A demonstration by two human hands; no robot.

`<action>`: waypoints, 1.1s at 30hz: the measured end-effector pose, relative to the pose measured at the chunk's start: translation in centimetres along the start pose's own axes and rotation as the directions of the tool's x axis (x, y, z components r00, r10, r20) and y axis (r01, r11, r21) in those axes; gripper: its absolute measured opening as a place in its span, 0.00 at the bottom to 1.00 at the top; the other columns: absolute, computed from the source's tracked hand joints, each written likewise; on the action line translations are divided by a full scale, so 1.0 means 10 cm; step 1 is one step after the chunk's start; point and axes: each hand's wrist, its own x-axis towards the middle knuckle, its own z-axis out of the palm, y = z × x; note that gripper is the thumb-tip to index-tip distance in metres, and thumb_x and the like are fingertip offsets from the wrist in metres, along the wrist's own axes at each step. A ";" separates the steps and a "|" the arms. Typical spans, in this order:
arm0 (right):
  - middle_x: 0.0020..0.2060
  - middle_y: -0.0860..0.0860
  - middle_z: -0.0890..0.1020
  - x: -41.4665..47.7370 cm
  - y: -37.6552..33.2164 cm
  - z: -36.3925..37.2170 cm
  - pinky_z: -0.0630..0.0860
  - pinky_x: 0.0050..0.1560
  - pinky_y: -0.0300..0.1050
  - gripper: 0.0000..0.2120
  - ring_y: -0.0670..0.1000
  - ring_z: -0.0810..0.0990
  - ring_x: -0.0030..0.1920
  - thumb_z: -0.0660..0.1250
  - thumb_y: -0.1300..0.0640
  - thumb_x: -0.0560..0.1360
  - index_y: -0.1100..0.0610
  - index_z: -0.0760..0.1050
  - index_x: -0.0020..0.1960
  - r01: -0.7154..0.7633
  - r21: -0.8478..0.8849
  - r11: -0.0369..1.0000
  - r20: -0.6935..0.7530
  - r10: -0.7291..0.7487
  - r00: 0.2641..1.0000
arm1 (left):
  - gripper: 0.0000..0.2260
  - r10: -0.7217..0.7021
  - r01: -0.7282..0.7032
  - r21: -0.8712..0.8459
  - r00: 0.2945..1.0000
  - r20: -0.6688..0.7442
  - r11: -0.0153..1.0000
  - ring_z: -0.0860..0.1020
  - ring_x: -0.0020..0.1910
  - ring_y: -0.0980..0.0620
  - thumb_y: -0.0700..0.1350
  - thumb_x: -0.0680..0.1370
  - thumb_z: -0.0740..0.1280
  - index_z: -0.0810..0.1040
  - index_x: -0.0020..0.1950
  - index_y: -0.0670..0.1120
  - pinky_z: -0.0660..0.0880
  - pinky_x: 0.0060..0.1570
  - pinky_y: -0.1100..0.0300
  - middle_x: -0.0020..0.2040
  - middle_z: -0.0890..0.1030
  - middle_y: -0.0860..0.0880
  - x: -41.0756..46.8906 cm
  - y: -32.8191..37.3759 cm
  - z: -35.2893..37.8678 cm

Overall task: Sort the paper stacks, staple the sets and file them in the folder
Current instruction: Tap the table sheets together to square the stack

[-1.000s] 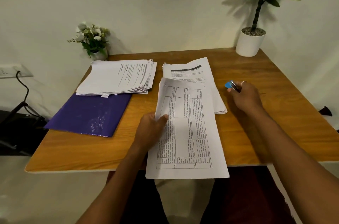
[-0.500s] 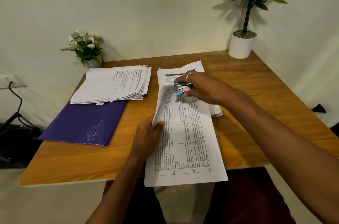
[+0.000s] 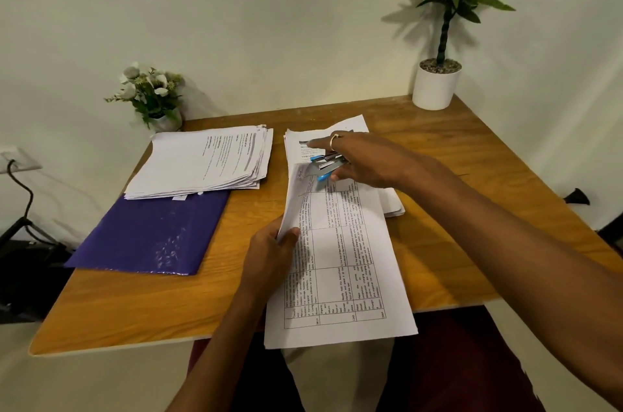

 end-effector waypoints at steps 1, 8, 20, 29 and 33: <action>0.73 0.52 0.73 -0.01 -0.01 -0.01 0.72 0.59 0.47 0.29 0.55 0.74 0.69 0.71 0.54 0.79 0.50 0.66 0.77 0.002 -0.004 1.000 -0.006 -0.002 1.000 | 0.07 0.004 -0.004 0.003 1.000 -0.002 1.000 0.86 0.41 0.51 0.47 0.84 0.63 0.77 0.60 0.49 0.82 0.34 0.58 0.49 0.85 0.49 0.00 0.01 0.00; 0.72 0.49 0.74 0.07 -0.01 0.00 0.69 0.57 0.44 0.31 0.53 0.75 0.67 0.72 0.54 0.78 0.44 0.64 0.78 0.058 -0.033 0.998 0.015 -0.057 0.998 | 0.03 0.012 -0.012 0.010 1.000 -0.006 1.000 0.86 0.41 0.50 0.49 0.84 0.63 0.76 0.53 0.55 0.84 0.38 0.48 0.47 0.85 0.49 0.02 0.00 0.00; 0.62 0.47 0.76 0.23 -0.06 -0.24 0.63 0.64 0.51 0.22 0.48 0.72 0.63 0.69 0.50 0.80 0.44 0.72 0.73 0.225 -0.260 0.939 0.213 -0.171 0.962 | 0.10 0.025 -0.026 0.039 0.999 0.024 0.999 0.85 0.41 0.54 0.46 0.84 0.62 0.77 0.65 0.49 0.80 0.32 0.63 0.50 0.84 0.51 0.01 0.03 0.00; 0.54 0.41 0.73 0.39 -0.02 -0.35 0.71 0.55 0.44 0.23 0.46 0.73 0.56 0.71 0.50 0.79 0.48 0.73 0.73 0.279 -0.229 0.932 0.458 -0.150 0.876 | 0.07 0.017 -0.023 0.046 0.992 0.124 0.999 0.84 0.35 0.52 0.46 0.85 0.63 0.79 0.50 0.53 0.77 0.31 0.63 0.39 0.85 0.52 0.04 0.07 -0.07; 0.55 0.46 0.77 0.45 -0.03 -0.26 0.73 0.61 0.52 0.21 0.50 0.76 0.58 0.70 0.48 0.79 0.50 0.75 0.70 0.314 -0.260 0.913 0.452 -0.172 0.875 | 0.06 0.018 -0.025 0.057 0.993 0.115 0.998 0.84 0.37 0.50 0.47 0.84 0.63 0.80 0.52 0.53 0.79 0.33 0.59 0.41 0.85 0.50 0.06 0.06 -0.07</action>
